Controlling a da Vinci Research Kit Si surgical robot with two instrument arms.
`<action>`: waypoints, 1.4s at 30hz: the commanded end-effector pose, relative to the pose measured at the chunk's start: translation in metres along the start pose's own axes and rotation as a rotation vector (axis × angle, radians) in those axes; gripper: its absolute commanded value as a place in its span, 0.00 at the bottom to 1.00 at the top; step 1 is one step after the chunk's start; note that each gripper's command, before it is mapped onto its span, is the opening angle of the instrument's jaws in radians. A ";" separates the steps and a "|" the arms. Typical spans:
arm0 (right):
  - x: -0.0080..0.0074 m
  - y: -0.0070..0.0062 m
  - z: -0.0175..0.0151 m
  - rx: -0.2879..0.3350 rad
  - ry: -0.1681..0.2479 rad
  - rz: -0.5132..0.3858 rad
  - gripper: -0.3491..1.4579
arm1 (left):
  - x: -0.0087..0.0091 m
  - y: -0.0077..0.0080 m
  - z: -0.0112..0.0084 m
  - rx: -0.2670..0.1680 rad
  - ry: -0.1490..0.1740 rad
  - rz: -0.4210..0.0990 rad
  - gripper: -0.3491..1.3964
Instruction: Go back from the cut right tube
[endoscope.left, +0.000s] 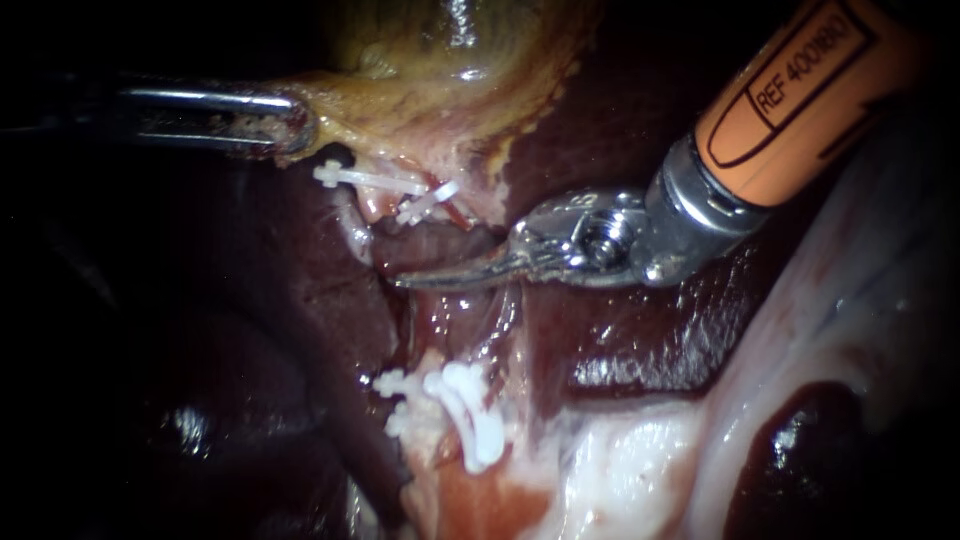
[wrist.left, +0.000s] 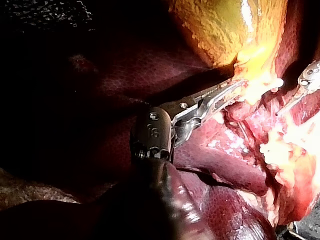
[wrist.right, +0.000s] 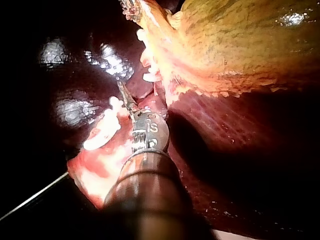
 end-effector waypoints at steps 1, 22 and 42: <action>0.0000 -0.0001 0.0000 0.000 0.000 0.002 0.00 | 0.0000 0.0000 0.0000 0.000 0.000 0.000 0.00; -0.0018 -0.0016 -0.0028 -0.286 -0.116 -0.292 0.98 | 0.0000 -0.0001 0.0000 -0.001 0.000 0.000 0.00; -0.0068 -0.0027 -0.0110 -0.423 -0.176 -0.387 0.98 | -0.0007 -0.0006 0.0012 0.007 0.003 0.005 0.00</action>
